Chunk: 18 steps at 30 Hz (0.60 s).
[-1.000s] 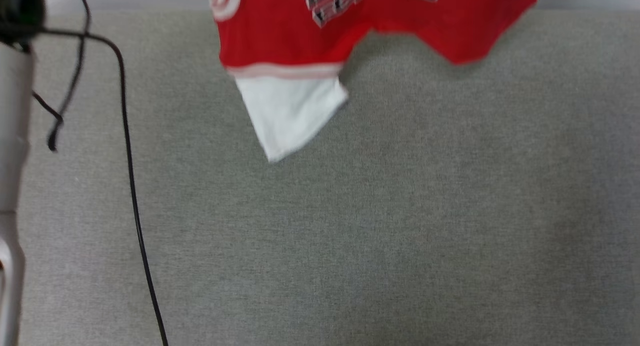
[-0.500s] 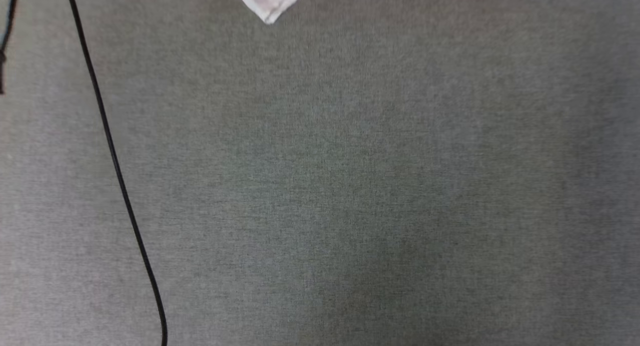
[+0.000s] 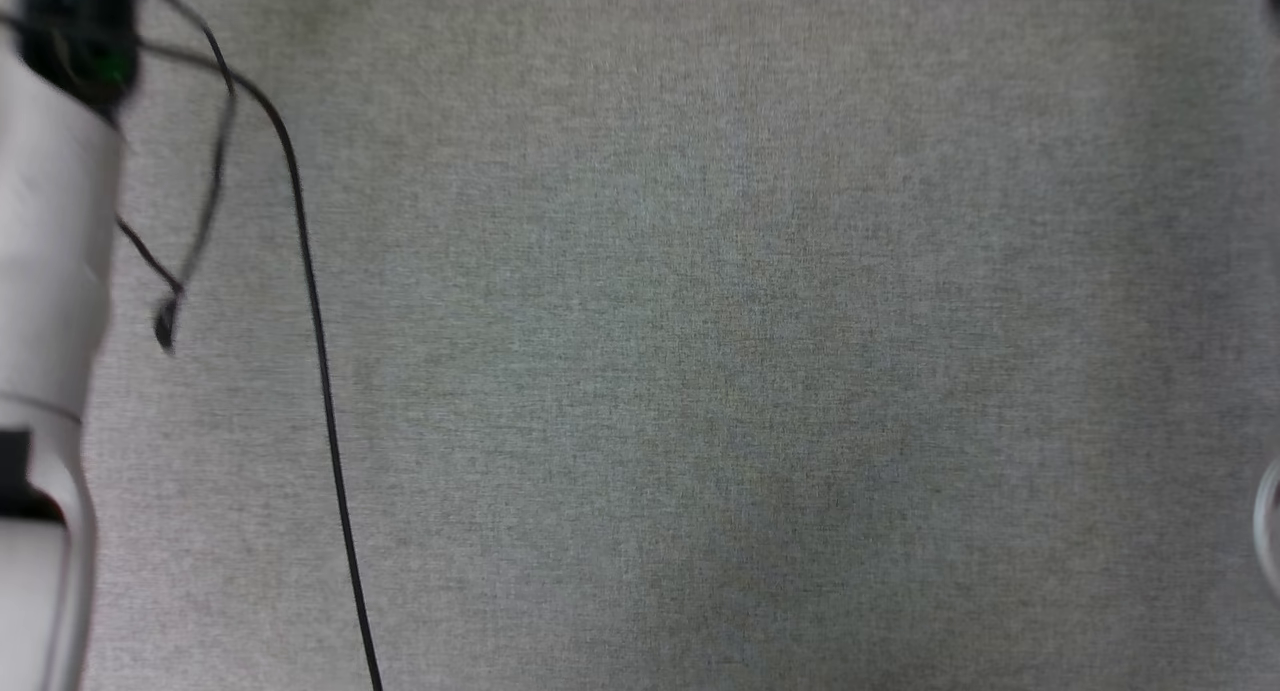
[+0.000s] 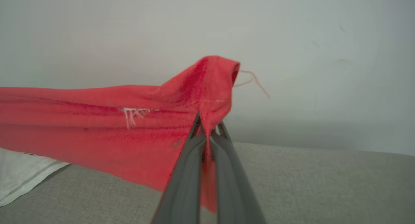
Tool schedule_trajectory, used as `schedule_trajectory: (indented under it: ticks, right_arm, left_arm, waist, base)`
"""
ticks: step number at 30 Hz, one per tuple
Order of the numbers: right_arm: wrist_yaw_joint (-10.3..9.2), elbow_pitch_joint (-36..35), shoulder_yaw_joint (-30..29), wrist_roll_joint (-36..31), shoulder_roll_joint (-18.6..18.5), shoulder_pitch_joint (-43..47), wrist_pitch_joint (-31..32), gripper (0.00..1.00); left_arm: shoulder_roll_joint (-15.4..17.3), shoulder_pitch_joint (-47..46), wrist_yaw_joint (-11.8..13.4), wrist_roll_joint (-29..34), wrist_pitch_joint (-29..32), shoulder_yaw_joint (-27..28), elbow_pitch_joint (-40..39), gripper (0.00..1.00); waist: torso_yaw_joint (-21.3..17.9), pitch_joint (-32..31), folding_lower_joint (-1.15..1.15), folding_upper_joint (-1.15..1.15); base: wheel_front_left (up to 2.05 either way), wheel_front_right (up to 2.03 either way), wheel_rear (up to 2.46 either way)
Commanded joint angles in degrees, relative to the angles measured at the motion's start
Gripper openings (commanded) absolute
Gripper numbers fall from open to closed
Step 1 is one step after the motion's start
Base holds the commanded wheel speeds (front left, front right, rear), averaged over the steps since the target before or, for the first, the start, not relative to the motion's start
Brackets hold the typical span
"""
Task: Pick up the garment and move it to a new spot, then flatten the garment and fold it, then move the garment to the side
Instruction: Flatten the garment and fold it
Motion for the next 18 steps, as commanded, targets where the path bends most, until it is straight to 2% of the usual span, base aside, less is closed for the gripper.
schedule_trajectory:
  ticks: [1,8,18]
  right_arm:
    - [-0.10,0.6,0.4,0.6,-0.3,1.9,-0.7,0.00]
    - [-0.10,3.7,2.8,4.3,-1.0,13.6,-3.0,0.00]
    - [-0.12,-0.2,7.1,11.6,-2.7,34.0,-3.7,0.00]
  left_arm:
    - [0.3,2.4,-0.1,-1.2,-0.2,-0.5,0.0,0.00]
    - [0.3,15.5,0.0,-6.5,-0.7,-4.1,-1.0,0.00]
    - [1.7,35.4,0.0,-10.7,-1.3,-6.3,-3.2,0.00]
  waist:
    - [0.2,-1.4,-0.01,0.00]
    - [1.1,-8.2,-0.01,0.00]
    - [1.9,-19.7,-0.01,0.00]
  base:
    - [0.00,0.00,0.00]
    - [0.00,0.00,0.00]
    - [0.00,0.00,0.00]
